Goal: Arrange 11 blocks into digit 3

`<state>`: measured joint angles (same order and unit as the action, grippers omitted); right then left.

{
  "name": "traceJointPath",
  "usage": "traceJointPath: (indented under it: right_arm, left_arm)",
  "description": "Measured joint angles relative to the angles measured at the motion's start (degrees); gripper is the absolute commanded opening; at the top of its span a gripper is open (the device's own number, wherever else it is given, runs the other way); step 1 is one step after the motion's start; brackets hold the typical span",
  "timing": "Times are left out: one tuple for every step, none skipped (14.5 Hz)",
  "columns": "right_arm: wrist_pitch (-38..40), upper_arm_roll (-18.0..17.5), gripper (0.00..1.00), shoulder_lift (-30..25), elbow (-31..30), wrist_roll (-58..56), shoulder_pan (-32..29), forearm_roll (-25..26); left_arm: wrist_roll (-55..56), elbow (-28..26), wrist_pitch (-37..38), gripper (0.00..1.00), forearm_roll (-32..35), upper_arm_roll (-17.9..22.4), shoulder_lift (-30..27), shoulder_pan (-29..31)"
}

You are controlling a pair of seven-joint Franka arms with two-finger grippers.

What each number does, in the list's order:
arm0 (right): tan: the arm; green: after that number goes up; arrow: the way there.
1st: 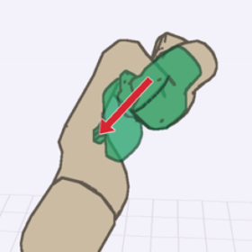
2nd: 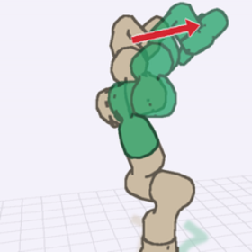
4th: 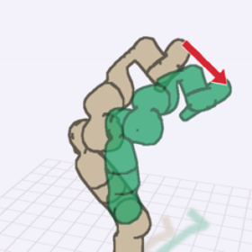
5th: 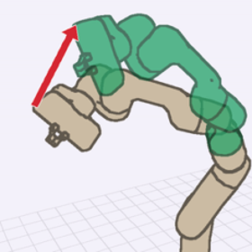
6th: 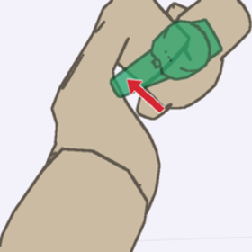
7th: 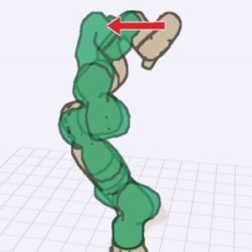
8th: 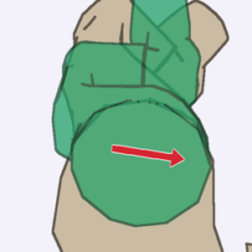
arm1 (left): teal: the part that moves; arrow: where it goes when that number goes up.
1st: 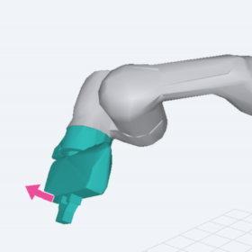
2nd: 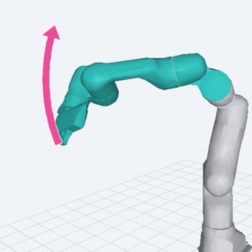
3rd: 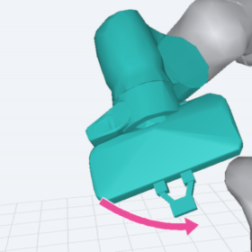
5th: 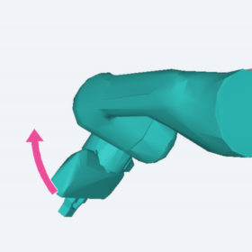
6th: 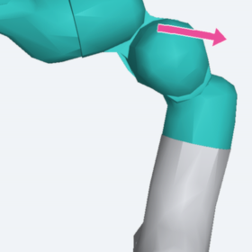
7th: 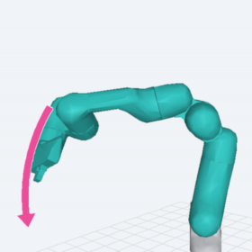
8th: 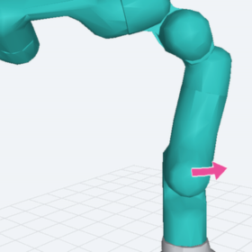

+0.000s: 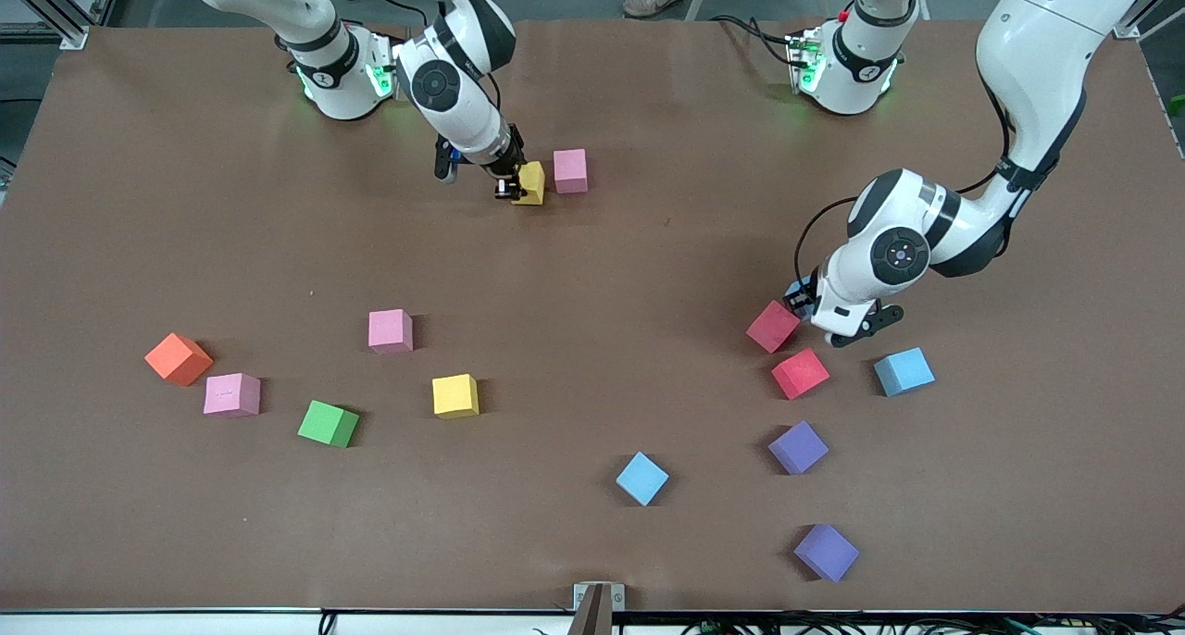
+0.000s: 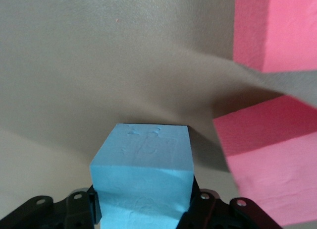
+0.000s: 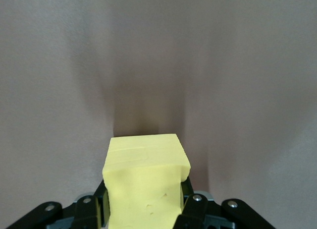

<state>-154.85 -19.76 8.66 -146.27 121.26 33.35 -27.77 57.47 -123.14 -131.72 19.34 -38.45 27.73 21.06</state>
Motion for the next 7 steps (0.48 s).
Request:
traceJointPath:
  right_arm:
    - [-0.16, -0.01, 0.0, 0.15, 0.0, 0.0, 0.59, -0.05]
    - [-0.47, -0.02, 0.0, 0.32, 0.0, 0.04, 1.09, -0.12]
    - [-0.75, -0.02, 0.0, 0.55, 0.0, 0.09, 1.42, -0.17]
    - [-1.14, -0.02, 0.0, 0.88, 0.0, 0.12, 1.57, -0.19]
    - [-1.97, -0.02, 0.0, 1.3, 0.0, 0.14, 1.66, -0.29]
    - [-2.79, -0.03, 0.0, 1.74, 0.01, 0.2, 1.78, -0.59]
    - [-3.1, -0.05, 0.0, 1.85, 0.05, 0.25, 1.97, -1.27]
  left_arm:
    - [3.36, 0.57, 0.07, 0.19, -0.39, -0.83, -0.01, 0.01]
    - [6.86, 1.22, 0.17, 0.19, -1.15, -1.85, -0.04, 0.01]
    - [10.82, 1.89, 0.5, 0.19, -1.88, -2.99, -0.1, 0.0]
    - [15.0, 2.63, 1.31, 0.19, -2.42, -4.2, -0.22, -0.01]
    - [19.52, 3.35, 2.45, 0.19, -2.95, -5.45, -0.36, -0.01]
    - [24.55, 3.99, 3.65, 0.19, -3.5, -6.78, -0.48, -0.01]
    - [29.78, 4.38, 4.54, 0.19, -3.94, -8.11, -0.56, -0.03]
